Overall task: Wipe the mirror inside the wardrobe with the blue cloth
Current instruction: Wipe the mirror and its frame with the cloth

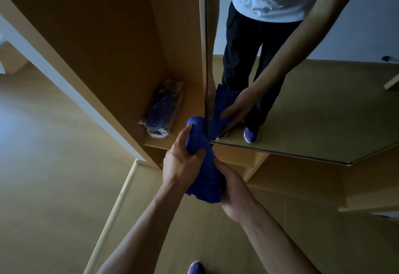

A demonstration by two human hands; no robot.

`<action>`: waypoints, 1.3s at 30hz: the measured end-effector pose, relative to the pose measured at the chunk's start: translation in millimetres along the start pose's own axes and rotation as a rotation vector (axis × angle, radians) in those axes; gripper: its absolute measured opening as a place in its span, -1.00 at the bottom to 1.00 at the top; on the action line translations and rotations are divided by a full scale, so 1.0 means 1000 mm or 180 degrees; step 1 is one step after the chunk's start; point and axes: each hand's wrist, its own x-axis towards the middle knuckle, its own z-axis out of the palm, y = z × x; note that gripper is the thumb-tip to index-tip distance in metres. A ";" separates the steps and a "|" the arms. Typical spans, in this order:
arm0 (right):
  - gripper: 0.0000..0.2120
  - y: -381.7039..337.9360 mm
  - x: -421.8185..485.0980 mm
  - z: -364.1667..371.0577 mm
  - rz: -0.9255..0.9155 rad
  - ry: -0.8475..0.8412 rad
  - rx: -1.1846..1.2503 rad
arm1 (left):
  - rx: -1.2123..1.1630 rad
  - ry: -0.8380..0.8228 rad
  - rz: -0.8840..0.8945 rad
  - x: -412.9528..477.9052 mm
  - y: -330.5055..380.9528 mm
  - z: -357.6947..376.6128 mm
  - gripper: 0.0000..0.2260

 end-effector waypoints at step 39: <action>-0.63 -0.009 0.013 -0.016 -0.0190 0.0353 0.1425 | -0.0320 0.0140 0.0494 0.000 0.006 0.030 -0.54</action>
